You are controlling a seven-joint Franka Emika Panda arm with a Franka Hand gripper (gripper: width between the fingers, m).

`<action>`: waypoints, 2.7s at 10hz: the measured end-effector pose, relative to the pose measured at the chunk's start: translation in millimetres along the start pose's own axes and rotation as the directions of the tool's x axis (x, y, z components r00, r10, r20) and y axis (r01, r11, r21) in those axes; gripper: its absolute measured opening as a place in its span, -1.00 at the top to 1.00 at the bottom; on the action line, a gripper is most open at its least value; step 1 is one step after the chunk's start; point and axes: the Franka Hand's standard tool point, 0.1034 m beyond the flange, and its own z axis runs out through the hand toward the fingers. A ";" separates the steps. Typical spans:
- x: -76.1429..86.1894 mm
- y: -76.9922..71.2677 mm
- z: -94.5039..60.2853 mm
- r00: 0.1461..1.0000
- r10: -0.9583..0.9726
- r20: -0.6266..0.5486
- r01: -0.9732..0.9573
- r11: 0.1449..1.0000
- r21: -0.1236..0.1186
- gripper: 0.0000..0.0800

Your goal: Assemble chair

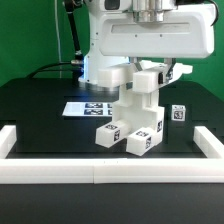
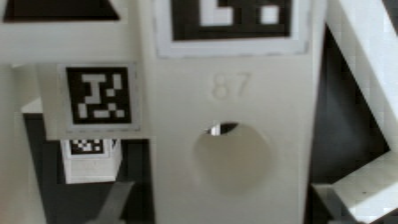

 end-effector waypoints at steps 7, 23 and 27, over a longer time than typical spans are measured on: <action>-6.6 1.8 -0.3 1.000 -0.001 -0.017 0.001 1.000 0.010 0.28; 2.5 -3.4 -0.4 0.999 -0.026 -0.040 0.026 0.999 0.019 0.27; 3.2 -3.3 -0.4 0.999 -0.037 -0.040 0.038 0.999 0.018 0.27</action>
Offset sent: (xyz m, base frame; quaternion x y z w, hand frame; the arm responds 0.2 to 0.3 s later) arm -0.0218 -0.0063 0.0024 -0.0032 0.0172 0.0212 0.9996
